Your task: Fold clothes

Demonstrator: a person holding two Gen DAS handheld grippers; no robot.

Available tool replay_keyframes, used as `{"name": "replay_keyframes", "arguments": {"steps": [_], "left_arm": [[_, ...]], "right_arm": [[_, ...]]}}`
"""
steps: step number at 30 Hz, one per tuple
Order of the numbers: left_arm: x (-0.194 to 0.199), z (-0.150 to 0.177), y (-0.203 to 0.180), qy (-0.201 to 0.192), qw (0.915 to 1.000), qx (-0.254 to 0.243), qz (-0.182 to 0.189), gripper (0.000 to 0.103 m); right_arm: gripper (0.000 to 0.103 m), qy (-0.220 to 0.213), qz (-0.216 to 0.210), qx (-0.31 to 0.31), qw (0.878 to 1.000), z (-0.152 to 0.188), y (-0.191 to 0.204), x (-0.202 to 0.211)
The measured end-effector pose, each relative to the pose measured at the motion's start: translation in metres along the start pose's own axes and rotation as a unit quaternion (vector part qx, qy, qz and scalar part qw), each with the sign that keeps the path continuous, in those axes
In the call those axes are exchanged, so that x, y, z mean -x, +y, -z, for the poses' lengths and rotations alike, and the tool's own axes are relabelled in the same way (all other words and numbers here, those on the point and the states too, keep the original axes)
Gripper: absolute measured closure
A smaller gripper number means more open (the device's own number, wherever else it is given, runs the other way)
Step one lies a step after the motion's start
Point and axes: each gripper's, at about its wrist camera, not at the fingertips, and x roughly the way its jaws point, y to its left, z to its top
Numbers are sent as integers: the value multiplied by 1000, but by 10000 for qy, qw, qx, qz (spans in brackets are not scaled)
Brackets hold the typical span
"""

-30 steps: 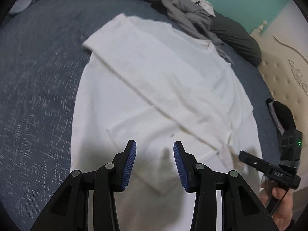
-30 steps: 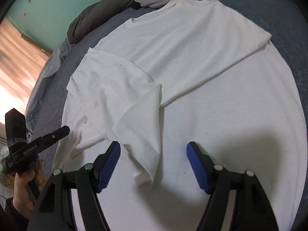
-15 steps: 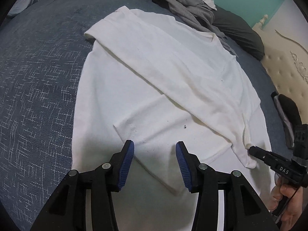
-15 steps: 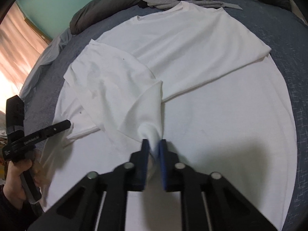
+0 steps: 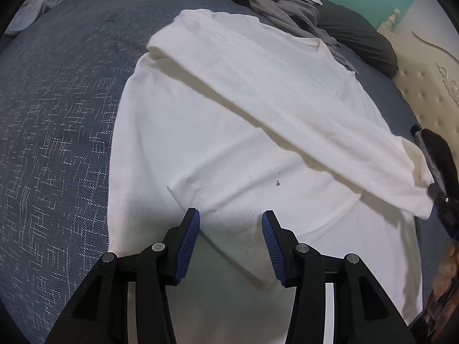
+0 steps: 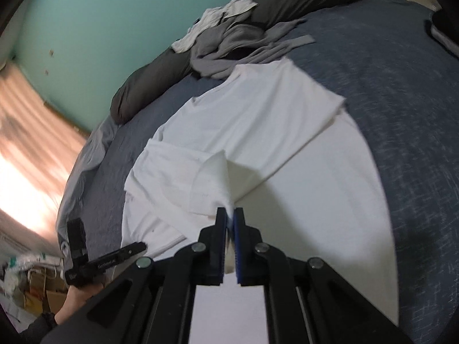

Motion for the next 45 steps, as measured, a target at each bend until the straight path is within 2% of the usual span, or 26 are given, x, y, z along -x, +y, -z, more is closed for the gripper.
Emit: {"name": "replay_keyframes", "arguments": {"steps": [5, 8, 14, 20, 32, 34, 38, 40, 41, 42, 45], "left_arm": [[3, -2, -4, 8, 9999, -21, -105, 54], [23, -12, -3, -372, 9989, -84, -259, 54], [25, -50, 20, -506, 9962, -123, -705, 54], [11, -87, 40, -524, 9903, -329, -1241, 54], [-11, -115, 47, -384, 9839, -1033, -1406, 54], [-13, -117, 48, -392, 9831, -1101, -1411, 56], [-11, -121, 50, -455, 9840, -1100, -1322, 72], [-9, -123, 49, -487, 9833, -1165, -1311, 84], [-9, -122, 49, -491, 9824, -1216, -1327, 97], [-9, -122, 48, -496, 9815, -1267, -1344, 100], [-6, -122, 51, -556, 9811, -1267, -1355, 100]], "right_arm": [[99, -159, -46, -268, 9995, -4, -20, 7], [99, -150, -185, -468, 9986, -3, -31, 9], [99, -309, -304, -572, 9974, -3, -37, 20], [99, -428, -229, -605, 9970, -6, -43, 26], [99, -485, -104, -846, 9952, -3, -57, 27], [99, -489, -77, -840, 9952, -3, -58, 27], [99, -464, -42, -849, 9953, -2, -60, 24], [99, -448, -25, -854, 9953, -1, -61, 23], [99, -447, -19, -857, 9953, -1, -61, 23], [99, -451, -18, -859, 9953, -1, -61, 23], [99, -472, -24, -863, 9951, -1, -62, 24]]}}
